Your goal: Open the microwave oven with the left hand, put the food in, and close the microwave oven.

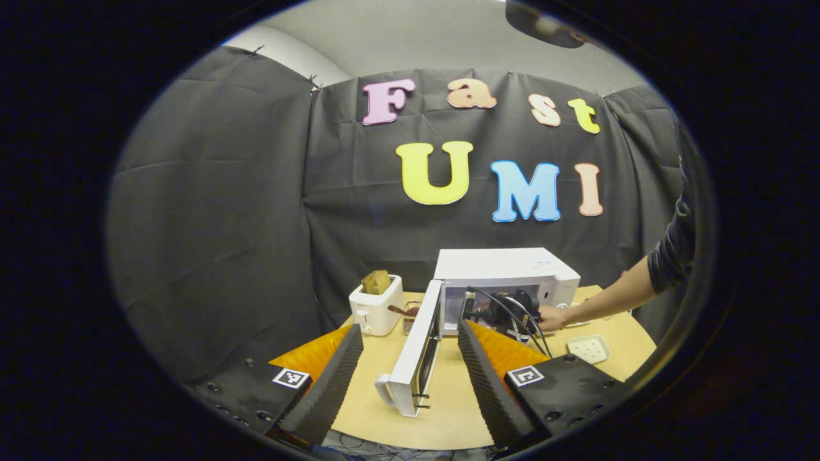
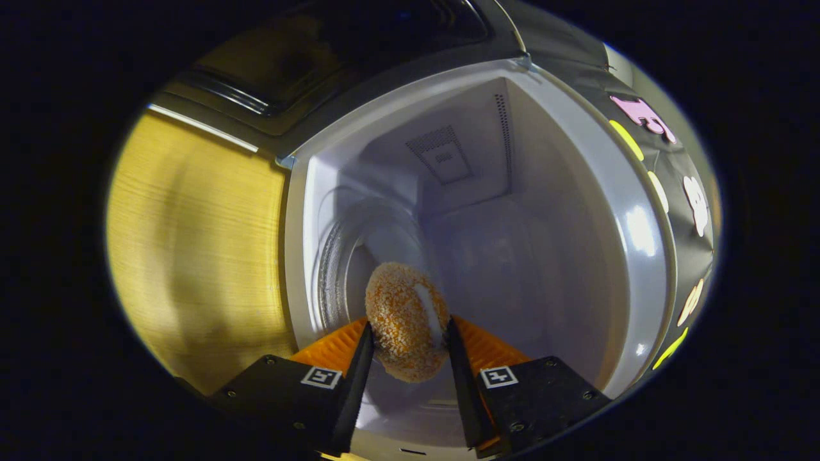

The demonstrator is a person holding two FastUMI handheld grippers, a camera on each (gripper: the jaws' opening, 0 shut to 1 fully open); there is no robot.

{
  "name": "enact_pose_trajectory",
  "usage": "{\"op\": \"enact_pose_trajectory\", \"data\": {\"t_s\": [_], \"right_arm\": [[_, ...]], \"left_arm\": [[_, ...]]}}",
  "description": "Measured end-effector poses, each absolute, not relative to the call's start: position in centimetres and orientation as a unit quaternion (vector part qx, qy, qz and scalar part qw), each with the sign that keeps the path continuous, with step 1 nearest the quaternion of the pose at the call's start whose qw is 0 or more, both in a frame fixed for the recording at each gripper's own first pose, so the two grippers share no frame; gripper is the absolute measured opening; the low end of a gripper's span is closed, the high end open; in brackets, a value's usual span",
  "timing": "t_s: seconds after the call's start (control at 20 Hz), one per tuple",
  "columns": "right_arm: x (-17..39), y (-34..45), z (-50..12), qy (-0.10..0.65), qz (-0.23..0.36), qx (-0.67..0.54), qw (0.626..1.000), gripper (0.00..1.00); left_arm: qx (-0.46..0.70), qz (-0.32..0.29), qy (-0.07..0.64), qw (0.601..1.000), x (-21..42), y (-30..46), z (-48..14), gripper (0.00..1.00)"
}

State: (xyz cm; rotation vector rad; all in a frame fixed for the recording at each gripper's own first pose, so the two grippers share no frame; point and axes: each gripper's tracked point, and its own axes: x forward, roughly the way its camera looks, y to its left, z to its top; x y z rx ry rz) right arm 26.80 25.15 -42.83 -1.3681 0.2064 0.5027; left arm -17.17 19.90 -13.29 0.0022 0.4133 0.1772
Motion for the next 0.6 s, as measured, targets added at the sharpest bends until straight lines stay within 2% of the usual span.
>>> {"op": "enact_pose_trajectory", "data": {"t_s": [0.1,0.15,0.35,0.6], "right_arm": [[26.0,25.2,-42.7,0.107,0.236,-0.6,0.757,0.71],[25.5,25.0,-42.9,0.117,0.242,-0.588,0.763,0.78],[22.8,24.1,-42.7,0.164,0.251,-0.529,0.794,0.78],[18.5,22.2,-40.5,0.215,0.242,-0.4,0.858,0.78]], "left_arm": [[-0.004,0.08,0.203,0.976,-16.8,19.5,-13.4,0.94],[-0.004,0.078,0.203,0.976,-16.7,19.4,-13.4,0.94],[-0.007,0.059,0.191,0.98,-15.6,18.9,-13.2,0.94],[-0.022,0.029,0.175,0.984,-13.9,18.1,-13.5,0.97]]}}
